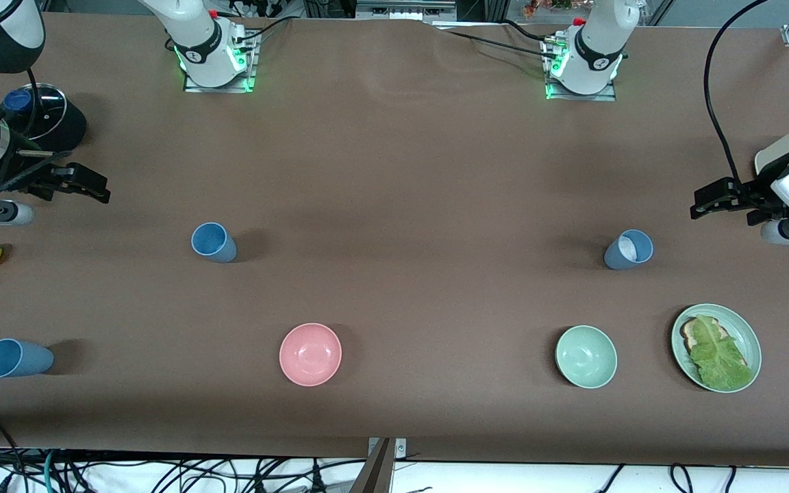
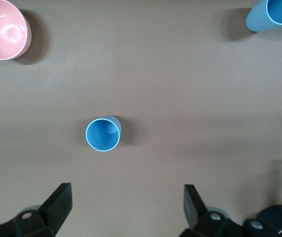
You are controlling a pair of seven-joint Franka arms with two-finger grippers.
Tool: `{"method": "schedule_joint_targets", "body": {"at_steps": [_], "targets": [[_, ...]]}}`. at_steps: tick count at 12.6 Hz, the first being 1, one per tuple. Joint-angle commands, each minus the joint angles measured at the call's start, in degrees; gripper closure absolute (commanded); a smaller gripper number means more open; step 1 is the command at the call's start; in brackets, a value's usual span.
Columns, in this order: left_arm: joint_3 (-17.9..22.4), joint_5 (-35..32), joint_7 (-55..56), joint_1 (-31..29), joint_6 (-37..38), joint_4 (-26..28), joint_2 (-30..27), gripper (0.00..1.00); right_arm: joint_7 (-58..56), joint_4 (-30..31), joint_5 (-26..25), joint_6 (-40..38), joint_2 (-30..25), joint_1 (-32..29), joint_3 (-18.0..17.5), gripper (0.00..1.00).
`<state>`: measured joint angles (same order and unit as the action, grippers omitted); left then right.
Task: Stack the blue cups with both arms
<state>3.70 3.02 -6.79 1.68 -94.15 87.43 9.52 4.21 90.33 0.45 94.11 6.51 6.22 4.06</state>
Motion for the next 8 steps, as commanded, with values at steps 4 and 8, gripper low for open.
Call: {"method": "schedule_joint_targets", "body": {"at_steps": [4, 8], "targets": [[0.1, -1.4, -0.4, 0.3, -2.3, 1.3, -0.6, 0.0, 0.6, -1.1, -1.5, -0.1, 0.3, 0.0, -0.1, 0.0], [0.1, -1.4, -0.4, 0.3, -2.3, 1.2, -0.6, 0.0, 0.6, -1.1, -1.5, 0.3, 0.3, 0.0, -0.1, 0.0]]}}
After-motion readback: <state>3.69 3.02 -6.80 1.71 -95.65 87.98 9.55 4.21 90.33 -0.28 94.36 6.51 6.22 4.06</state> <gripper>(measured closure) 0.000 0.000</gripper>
